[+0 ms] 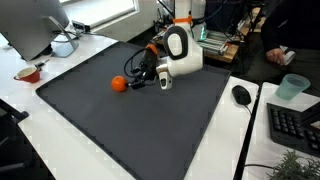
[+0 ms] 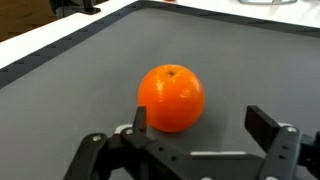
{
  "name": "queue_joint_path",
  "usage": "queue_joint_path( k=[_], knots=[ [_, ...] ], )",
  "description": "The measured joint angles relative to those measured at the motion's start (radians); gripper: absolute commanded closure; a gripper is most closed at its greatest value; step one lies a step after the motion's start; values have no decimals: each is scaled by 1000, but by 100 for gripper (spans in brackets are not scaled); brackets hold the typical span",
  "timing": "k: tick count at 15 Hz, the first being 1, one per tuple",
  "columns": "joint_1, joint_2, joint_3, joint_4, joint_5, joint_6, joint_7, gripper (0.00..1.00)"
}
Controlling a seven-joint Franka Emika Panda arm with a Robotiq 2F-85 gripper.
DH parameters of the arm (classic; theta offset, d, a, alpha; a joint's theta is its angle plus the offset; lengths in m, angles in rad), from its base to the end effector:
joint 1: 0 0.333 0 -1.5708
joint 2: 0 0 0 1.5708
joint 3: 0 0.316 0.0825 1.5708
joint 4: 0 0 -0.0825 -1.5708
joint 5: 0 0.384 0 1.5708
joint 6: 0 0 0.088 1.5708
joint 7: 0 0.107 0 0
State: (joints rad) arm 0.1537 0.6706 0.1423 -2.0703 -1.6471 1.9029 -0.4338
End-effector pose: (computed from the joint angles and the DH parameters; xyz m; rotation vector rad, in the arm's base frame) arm 0.5337 0.0915 0.0985 1.0475 1.7050 -0.7167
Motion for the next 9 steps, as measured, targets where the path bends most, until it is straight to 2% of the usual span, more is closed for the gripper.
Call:
queue_joint_path(
  k=[9],
  knots=[
    [0, 62, -9, 61, 0, -27, 0, 0]
  ],
)
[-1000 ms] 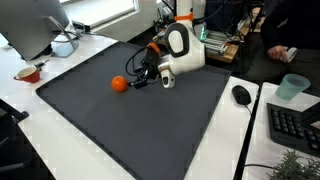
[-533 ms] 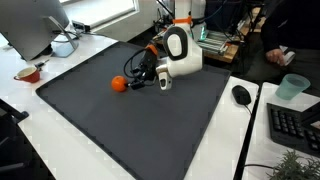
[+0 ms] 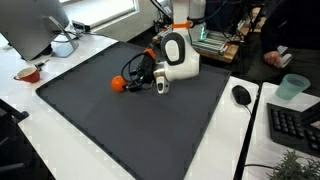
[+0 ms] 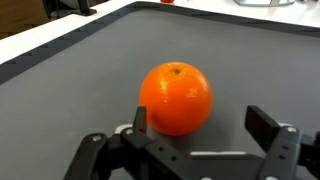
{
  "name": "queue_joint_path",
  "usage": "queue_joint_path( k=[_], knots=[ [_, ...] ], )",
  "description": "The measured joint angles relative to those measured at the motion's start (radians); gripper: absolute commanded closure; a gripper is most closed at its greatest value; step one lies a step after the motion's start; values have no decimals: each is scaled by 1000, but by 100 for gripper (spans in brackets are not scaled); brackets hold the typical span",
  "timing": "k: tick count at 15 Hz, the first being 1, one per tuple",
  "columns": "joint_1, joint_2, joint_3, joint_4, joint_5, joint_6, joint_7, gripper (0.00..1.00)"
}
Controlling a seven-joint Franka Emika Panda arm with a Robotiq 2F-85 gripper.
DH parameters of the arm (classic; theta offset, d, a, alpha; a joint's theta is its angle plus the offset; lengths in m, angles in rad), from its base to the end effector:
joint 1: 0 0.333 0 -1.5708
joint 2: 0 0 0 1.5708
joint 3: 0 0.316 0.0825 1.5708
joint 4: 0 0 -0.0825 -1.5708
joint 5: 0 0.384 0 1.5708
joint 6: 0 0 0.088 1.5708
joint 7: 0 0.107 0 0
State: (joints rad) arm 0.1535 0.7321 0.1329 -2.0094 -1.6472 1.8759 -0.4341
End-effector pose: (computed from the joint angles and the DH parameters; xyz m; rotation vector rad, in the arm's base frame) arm 0.5457 0.0856 0.0834 1.0537 1.6778 -0.7463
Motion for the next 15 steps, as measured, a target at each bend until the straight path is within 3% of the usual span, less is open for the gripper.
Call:
queue_joint_path(
  k=[3, 4, 5, 7, 13, 14, 15],
  knots=[
    [0, 15, -7, 16, 0, 0, 0, 0],
    [0, 19, -8, 21, 0, 0, 0, 4],
    [0, 23, -10, 27, 0, 0, -1, 28],
    [-1, 27, -13, 34, 0, 0, -2, 29],
    [-1, 31, -16, 41, 0, -1, -6, 72],
    [-1, 31, -16, 41, 0, -1, -6, 49],
    [-1, 32, -16, 41, 0, -1, -6, 34]
  ],
)
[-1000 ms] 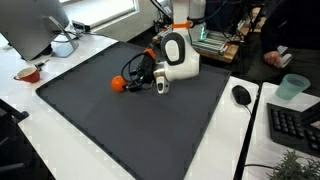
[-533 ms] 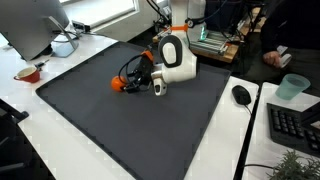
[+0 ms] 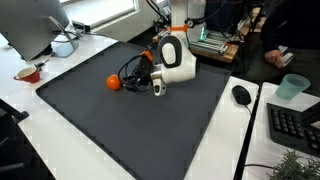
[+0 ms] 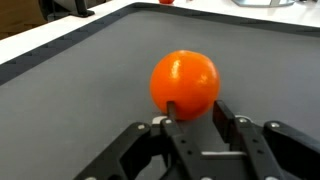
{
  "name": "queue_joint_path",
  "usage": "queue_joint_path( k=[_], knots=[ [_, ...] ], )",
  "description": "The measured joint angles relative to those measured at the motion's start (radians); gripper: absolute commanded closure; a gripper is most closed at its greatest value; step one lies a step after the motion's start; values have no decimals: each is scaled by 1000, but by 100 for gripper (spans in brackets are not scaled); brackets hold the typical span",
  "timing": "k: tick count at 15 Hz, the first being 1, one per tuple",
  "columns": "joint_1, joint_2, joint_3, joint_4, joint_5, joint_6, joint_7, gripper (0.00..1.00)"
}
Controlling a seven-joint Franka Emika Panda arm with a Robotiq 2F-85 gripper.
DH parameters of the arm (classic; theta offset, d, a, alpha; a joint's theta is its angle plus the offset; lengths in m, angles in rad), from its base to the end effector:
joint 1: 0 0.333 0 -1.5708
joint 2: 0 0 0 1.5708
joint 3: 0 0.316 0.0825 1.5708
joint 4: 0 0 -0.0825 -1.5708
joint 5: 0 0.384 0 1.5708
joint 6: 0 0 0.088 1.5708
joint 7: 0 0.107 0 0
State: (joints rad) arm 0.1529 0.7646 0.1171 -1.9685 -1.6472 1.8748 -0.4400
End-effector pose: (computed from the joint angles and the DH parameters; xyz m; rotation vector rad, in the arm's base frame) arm 0.5560 0.0781 0.0768 1.0612 1.6634 -0.7596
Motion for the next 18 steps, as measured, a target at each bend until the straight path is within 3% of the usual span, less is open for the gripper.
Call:
queue_joint_path(
  k=[2, 6, 18],
  knots=[
    [0, 3, 0, 0, 0, -1, 0, 27],
    [2, 7, 3, 0, 6, -22, 0, 1],
    [-14, 21, 3, 92, 32, -44, -3, 0]
  ],
)
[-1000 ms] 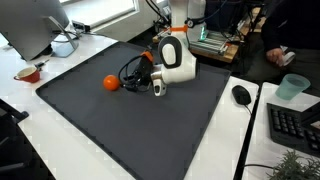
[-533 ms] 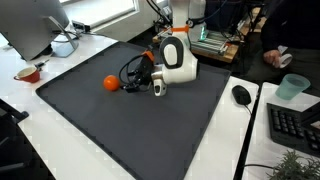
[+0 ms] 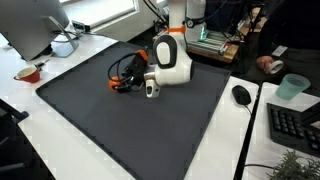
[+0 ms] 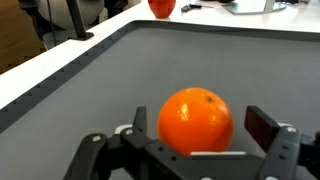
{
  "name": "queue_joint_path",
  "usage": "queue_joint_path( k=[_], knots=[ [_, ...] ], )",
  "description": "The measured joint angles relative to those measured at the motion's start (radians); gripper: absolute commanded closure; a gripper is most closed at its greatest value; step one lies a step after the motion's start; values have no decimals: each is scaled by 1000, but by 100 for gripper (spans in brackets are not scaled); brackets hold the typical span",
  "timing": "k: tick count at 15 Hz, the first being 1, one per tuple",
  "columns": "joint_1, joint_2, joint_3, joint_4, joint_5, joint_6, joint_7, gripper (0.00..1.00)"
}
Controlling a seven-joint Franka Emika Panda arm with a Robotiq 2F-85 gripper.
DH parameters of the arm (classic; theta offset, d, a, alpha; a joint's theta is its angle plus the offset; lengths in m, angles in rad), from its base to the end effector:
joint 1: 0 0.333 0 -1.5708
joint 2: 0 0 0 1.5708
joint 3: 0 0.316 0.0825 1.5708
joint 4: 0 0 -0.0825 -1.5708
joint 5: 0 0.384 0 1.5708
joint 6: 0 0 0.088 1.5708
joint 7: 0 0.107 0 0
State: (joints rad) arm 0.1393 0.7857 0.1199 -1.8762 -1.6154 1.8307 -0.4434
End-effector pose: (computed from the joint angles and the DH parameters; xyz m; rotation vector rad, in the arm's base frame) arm 0.5870 0.0717 0.0934 1.1301 1.5720 -0.7617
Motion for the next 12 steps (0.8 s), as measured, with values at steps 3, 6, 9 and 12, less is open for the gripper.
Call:
queue_joint_path(
  k=[3, 6, 9, 12],
  knots=[
    [-11, 18, -6, 32, 24, 0, -7, 0],
    [-20, 42, -7, 57, 48, 1, -27, 0],
    [-21, 67, -7, 79, 64, 1, -41, 0],
    [-21, 82, -10, 97, 67, 1, -42, 0]
  ],
)
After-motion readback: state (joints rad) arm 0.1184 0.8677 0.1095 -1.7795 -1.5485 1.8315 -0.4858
